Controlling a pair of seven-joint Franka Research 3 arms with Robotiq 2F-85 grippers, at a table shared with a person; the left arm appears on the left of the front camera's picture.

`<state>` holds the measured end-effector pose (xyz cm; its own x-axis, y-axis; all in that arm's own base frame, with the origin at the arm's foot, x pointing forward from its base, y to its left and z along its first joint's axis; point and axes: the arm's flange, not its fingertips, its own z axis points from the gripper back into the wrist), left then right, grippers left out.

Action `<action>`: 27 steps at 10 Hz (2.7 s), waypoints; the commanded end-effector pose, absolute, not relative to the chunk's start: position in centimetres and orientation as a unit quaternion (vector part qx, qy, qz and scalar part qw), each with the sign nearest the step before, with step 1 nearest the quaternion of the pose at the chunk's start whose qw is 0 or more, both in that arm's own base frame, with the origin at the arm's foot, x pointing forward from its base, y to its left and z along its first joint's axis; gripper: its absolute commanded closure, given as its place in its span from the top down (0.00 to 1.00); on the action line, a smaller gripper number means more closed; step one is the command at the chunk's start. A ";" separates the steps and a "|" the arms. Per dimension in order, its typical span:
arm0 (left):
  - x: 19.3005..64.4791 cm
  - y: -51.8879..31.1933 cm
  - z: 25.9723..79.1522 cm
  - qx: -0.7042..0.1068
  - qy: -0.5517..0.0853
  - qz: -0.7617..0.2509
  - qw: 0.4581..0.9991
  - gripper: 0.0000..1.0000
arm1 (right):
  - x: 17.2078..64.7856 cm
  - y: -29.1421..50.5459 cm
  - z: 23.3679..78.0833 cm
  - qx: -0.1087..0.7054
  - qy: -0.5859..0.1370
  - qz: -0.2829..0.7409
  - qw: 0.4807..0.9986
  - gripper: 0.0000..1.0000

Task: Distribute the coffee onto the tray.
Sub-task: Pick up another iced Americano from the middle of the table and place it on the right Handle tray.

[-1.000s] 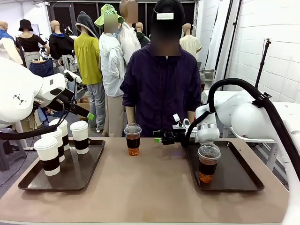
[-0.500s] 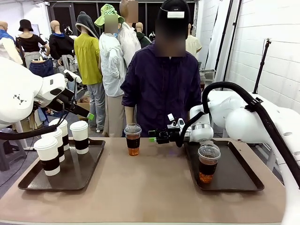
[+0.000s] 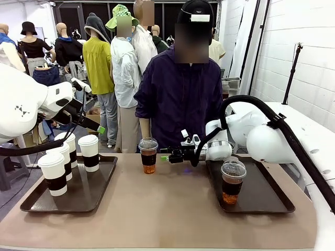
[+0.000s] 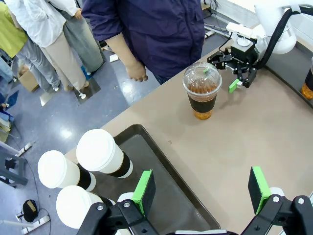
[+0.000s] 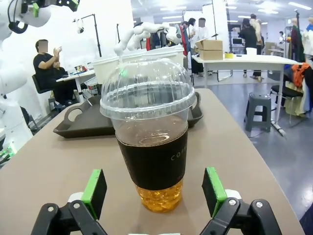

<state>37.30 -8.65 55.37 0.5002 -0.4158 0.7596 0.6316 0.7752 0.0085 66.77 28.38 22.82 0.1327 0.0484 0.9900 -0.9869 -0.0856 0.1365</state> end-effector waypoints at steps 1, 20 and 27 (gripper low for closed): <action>37.3 -8.5 55.3 -0.139 -0.395 -0.305 0.855 1.00 | 68.0 29.6 22.7 0.541 -0.418 0.502 0.531 1.00; 37.3 -8.5 55.3 -0.139 -0.395 -0.305 0.855 1.00 | 69.0 35.6 22.7 0.550 -0.376 0.529 0.525 1.00; 37.3 -8.5 55.3 -0.139 -0.395 -0.305 0.855 1.00 | 68.6 35.6 23.1 0.555 -0.372 0.533 0.519 0.67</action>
<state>37.30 -8.65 55.37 0.5002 -0.4158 0.7596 0.6316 0.7752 0.0085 68.14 35.60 22.51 0.1525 0.1411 0.9782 -0.9671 -0.1825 0.1771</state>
